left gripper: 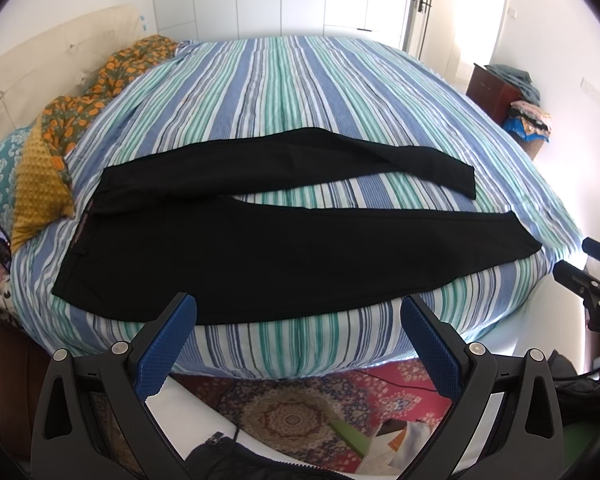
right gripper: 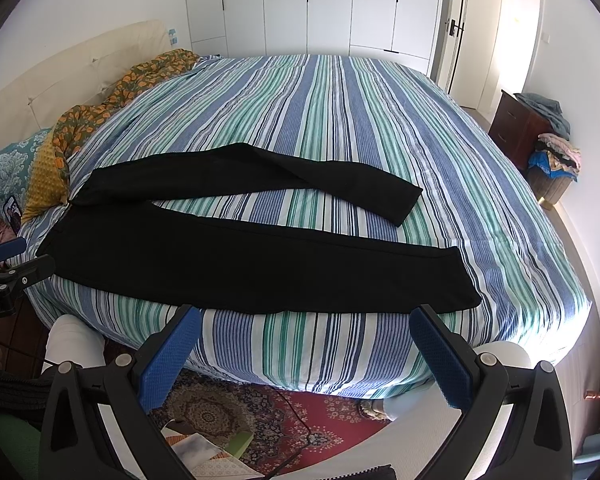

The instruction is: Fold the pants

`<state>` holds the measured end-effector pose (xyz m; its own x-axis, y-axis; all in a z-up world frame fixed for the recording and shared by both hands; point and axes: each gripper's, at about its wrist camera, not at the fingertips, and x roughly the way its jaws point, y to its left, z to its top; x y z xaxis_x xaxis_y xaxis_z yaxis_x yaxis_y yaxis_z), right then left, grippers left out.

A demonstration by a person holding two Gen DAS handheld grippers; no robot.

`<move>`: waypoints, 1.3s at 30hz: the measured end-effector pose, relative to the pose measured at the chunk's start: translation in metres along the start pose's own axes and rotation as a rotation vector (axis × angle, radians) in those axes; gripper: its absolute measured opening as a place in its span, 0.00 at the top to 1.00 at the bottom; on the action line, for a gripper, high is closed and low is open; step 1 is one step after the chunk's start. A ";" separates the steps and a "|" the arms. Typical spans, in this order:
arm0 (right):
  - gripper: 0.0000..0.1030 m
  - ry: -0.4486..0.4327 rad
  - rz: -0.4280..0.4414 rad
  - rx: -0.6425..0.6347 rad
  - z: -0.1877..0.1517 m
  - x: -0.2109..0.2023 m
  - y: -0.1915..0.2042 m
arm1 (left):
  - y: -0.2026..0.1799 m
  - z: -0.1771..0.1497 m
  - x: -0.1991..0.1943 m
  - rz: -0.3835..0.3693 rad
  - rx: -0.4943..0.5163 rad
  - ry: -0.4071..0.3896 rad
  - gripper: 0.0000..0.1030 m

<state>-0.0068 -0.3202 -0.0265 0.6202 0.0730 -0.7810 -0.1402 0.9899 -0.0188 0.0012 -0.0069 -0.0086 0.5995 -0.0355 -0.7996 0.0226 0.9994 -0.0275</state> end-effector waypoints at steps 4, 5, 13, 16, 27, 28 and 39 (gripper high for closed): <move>0.00 0.002 0.000 0.001 0.000 0.000 0.000 | 0.000 0.000 0.000 0.000 0.000 0.000 0.01; 0.00 0.002 0.000 0.002 -0.001 0.001 0.000 | 0.000 0.000 0.000 0.000 0.000 -0.001 0.01; 0.00 0.002 -0.001 0.002 -0.002 0.001 -0.001 | 0.000 0.000 0.000 0.000 0.000 -0.001 0.01; 0.00 0.002 -0.003 0.003 -0.002 0.001 0.000 | 0.000 0.000 0.000 0.000 0.000 0.000 0.01; 0.00 0.002 -0.003 0.003 -0.001 0.001 0.000 | 0.000 0.000 0.000 0.000 0.000 -0.001 0.01; 0.00 0.002 -0.003 0.003 -0.001 0.001 0.000 | 0.000 0.000 0.000 0.000 0.000 -0.001 0.01; 0.00 0.002 -0.003 0.004 -0.001 0.001 0.000 | -0.001 0.001 -0.001 0.004 0.010 -0.004 0.01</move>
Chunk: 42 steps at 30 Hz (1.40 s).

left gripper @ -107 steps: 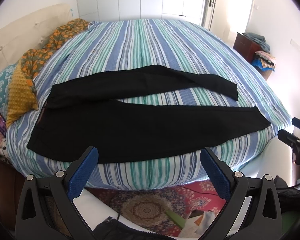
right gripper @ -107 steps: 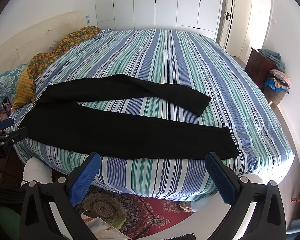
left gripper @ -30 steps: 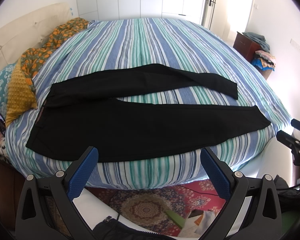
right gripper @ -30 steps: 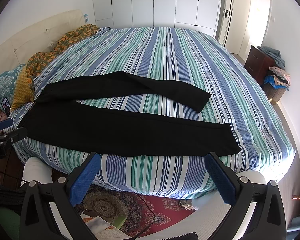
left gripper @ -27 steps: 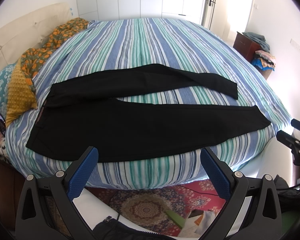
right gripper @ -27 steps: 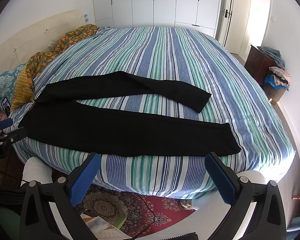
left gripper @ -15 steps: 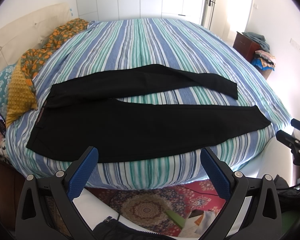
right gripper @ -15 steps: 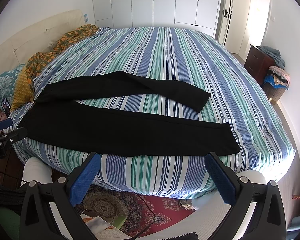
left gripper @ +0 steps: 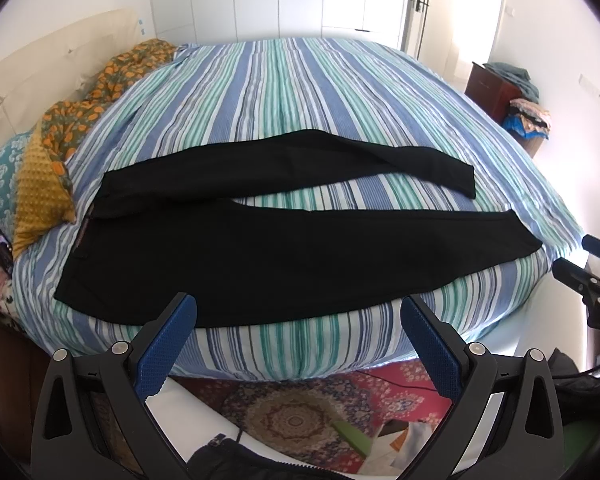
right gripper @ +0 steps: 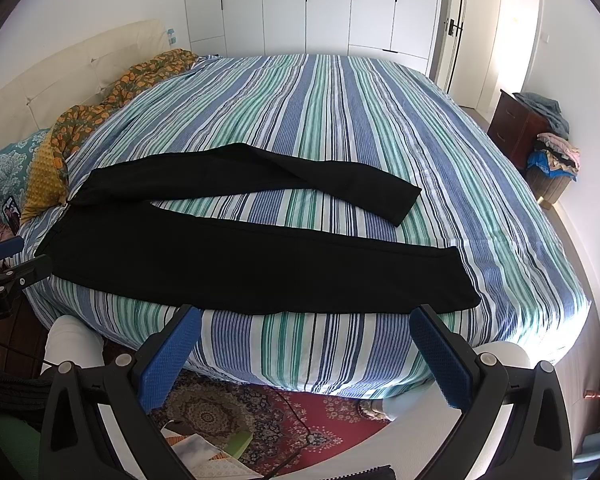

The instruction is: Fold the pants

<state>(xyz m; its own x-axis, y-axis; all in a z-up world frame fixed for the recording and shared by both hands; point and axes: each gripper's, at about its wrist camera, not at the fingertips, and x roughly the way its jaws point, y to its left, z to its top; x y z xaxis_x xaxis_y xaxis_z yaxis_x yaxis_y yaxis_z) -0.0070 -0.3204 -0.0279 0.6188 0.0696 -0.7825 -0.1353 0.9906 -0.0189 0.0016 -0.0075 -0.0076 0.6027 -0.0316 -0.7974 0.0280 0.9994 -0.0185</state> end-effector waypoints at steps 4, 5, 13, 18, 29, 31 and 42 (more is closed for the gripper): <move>0.00 0.000 0.000 0.000 0.000 0.000 0.000 | 0.000 0.000 0.000 0.000 0.001 0.000 0.01; 0.00 0.000 0.000 0.000 0.000 0.000 0.000 | 0.000 0.000 0.000 0.001 0.001 0.000 0.01; 0.00 0.005 -0.001 0.001 0.000 0.001 -0.001 | -0.002 0.000 0.002 0.004 0.003 0.002 0.01; 0.00 0.011 -0.001 0.004 -0.001 0.003 -0.002 | -0.003 -0.001 0.005 0.012 0.010 0.007 0.01; 0.00 0.021 -0.005 0.011 -0.001 0.008 -0.003 | -0.003 -0.002 0.007 0.019 0.014 0.010 0.01; 0.00 0.021 -0.004 0.011 -0.001 0.008 -0.003 | -0.003 -0.002 0.007 0.018 0.014 0.011 0.01; 0.00 0.022 -0.006 0.010 -0.002 0.009 -0.003 | -0.004 -0.001 0.007 0.019 0.014 0.011 0.01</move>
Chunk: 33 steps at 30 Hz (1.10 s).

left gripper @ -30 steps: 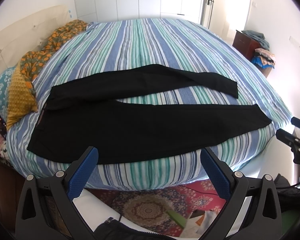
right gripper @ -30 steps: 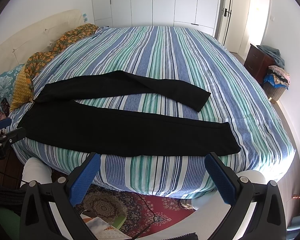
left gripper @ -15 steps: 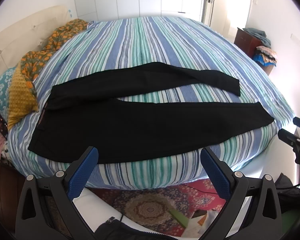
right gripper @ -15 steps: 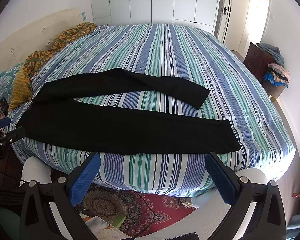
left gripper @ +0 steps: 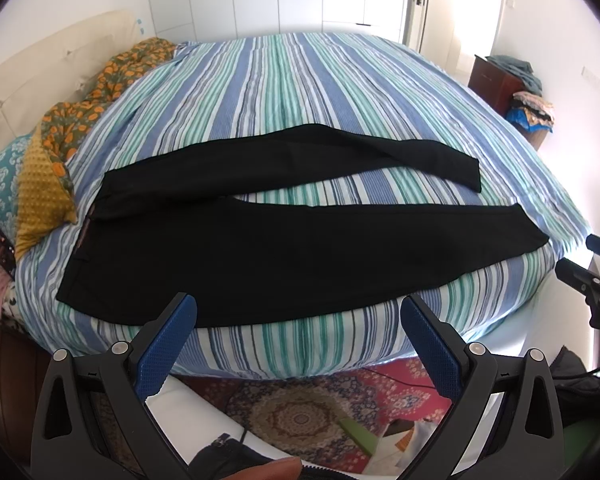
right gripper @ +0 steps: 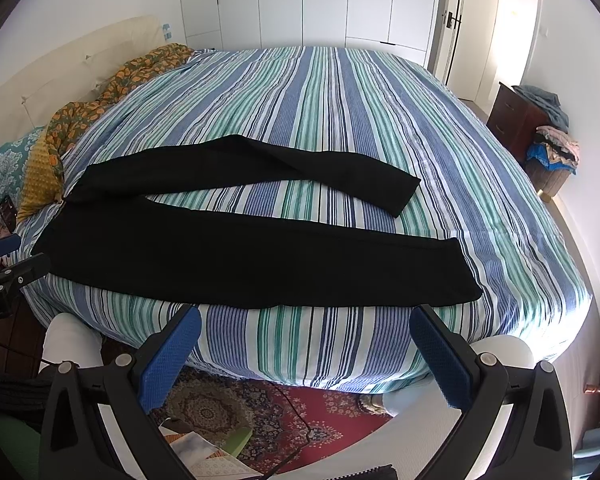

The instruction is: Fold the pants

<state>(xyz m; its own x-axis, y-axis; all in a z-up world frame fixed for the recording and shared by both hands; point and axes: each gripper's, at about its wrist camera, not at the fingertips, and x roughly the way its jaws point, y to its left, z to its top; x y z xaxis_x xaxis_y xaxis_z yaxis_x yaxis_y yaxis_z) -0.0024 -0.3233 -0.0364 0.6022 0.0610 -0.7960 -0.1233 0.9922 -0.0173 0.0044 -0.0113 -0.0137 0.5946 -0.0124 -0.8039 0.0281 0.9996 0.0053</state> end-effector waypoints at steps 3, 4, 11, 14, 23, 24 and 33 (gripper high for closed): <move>0.00 0.001 0.000 0.001 0.000 0.000 0.000 | 0.000 0.000 0.000 0.002 -0.001 0.001 0.01; 0.00 0.001 0.000 0.000 0.000 0.000 0.000 | 0.000 0.000 0.001 0.002 -0.001 0.001 0.01; 0.00 0.000 0.000 0.001 0.000 0.000 0.000 | 0.001 0.000 0.001 0.007 0.005 -0.002 0.01; 0.00 0.000 0.000 0.001 0.000 0.000 0.000 | 0.000 -0.001 0.001 0.011 0.010 -0.005 0.01; 0.00 0.000 0.000 -0.001 0.000 0.000 0.000 | -0.001 -0.001 0.001 0.017 0.008 -0.001 0.01; 0.00 0.001 0.001 0.000 0.000 0.000 0.000 | -0.001 -0.001 0.002 0.016 0.007 0.001 0.01; 0.00 -0.061 0.022 -0.019 0.006 -0.003 0.001 | 0.003 0.010 0.015 0.021 0.022 -0.010 0.01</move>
<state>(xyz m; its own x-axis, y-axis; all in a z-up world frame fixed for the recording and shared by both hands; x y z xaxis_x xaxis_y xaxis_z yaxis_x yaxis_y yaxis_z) 0.0006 -0.3214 -0.0301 0.6461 0.0897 -0.7579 -0.1513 0.9884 -0.0120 0.0213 -0.0089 -0.0194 0.6032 0.0079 -0.7975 0.0330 0.9988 0.0349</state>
